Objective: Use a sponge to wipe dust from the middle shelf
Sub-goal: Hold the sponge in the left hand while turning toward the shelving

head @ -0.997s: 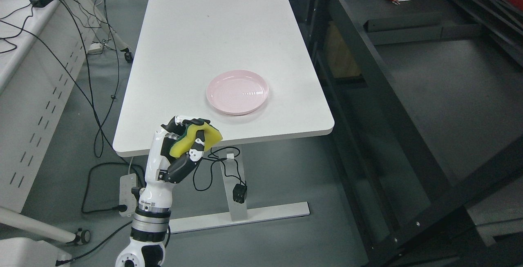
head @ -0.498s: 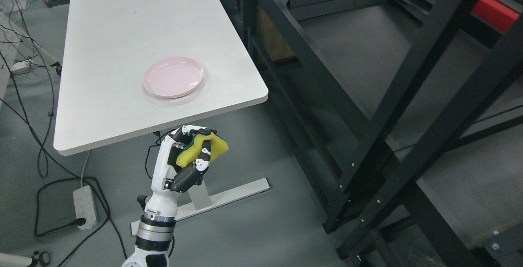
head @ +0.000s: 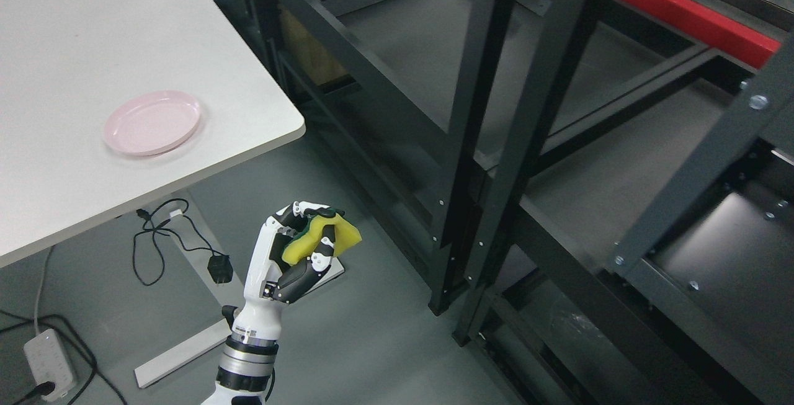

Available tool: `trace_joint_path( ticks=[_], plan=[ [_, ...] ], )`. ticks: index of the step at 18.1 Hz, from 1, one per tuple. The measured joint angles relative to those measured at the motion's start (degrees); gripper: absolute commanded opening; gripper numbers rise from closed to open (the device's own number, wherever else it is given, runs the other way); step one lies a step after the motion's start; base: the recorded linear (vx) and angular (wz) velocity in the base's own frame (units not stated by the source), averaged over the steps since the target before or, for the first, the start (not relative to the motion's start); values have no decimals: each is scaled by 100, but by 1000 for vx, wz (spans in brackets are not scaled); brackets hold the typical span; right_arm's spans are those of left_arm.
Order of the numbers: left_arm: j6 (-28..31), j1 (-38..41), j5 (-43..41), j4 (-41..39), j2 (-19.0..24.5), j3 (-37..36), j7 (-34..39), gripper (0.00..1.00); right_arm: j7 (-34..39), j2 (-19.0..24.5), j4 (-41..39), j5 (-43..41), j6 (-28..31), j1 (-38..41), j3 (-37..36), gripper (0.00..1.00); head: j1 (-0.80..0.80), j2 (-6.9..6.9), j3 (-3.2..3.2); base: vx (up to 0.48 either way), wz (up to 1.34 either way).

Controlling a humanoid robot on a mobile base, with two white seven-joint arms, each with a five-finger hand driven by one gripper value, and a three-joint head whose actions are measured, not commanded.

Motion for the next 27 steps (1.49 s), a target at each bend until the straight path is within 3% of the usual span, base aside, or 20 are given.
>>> trace_joint_path(
  ticks=[19, 27],
  plan=[
    [-1, 21, -8, 0, -1, -353, 0, 0, 0, 0, 0, 0, 0, 1, 0, 100, 0, -2, 0, -71, -689],
    [-7, 22, -18, 3, -1, -483, -128, 0, 0, 0, 0, 0, 0, 3, 0, 100, 0, -2, 0, -14, -272]
  ],
)
